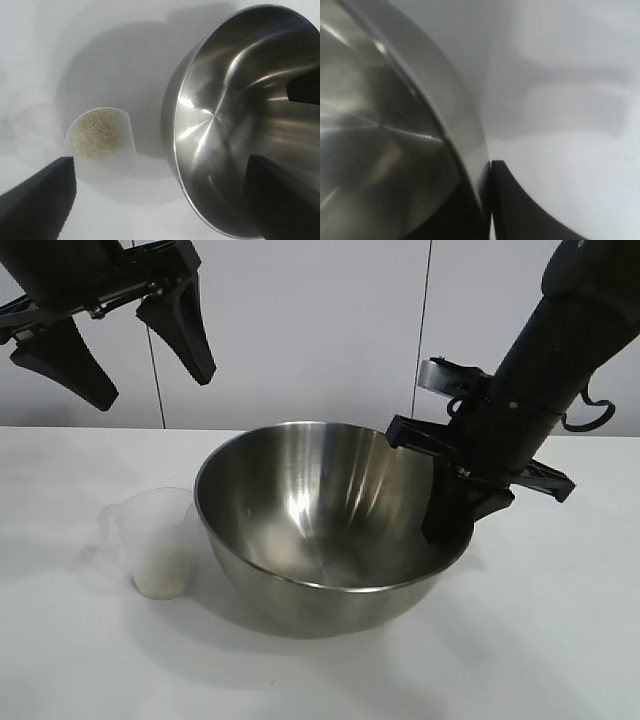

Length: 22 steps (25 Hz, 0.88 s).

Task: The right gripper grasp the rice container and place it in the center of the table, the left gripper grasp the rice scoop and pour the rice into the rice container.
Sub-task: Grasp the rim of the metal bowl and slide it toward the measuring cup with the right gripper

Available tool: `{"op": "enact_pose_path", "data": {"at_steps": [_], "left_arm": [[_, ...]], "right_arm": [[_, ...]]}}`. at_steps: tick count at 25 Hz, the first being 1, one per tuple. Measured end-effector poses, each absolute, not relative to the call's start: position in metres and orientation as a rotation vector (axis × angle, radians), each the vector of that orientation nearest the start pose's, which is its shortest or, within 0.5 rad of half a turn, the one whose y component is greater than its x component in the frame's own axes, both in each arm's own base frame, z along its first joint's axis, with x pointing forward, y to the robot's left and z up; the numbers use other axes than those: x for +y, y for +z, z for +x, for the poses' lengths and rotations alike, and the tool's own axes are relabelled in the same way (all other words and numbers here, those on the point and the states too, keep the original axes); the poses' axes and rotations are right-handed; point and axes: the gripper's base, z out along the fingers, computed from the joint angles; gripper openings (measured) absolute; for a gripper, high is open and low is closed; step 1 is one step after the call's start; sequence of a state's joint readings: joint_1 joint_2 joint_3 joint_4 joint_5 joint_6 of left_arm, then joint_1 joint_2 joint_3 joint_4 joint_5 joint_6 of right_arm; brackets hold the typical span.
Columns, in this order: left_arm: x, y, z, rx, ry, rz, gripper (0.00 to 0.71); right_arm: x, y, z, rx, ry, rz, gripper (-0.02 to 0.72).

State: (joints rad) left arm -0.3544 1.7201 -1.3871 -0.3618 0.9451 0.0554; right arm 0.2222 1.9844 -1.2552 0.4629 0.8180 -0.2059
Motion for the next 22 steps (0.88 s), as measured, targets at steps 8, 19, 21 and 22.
{"op": "enact_pose_path", "data": {"at_steps": [8, 19, 21, 22], "left_arm": [[-0.151, 0.277, 0.332, 2.747, -0.540, 0.349, 0.657], [-0.151, 0.277, 0.332, 2.747, -0.540, 0.349, 0.657], [-0.151, 0.277, 0.332, 2.747, -0.540, 0.349, 0.657], [-0.151, 0.277, 0.332, 2.747, -0.540, 0.349, 0.657]], "right_arm": [[0.114, 0.145, 0.363, 2.991, 0.563, -0.164, 0.230], [0.071, 0.202, 0.363, 2.951, 0.549, -0.124, 0.484], [0.062, 0.220, 0.362, 2.929, 0.555, -0.113, 0.484], [0.060, 0.227, 0.362, 2.920, 0.554, -0.116, 0.484]]}}
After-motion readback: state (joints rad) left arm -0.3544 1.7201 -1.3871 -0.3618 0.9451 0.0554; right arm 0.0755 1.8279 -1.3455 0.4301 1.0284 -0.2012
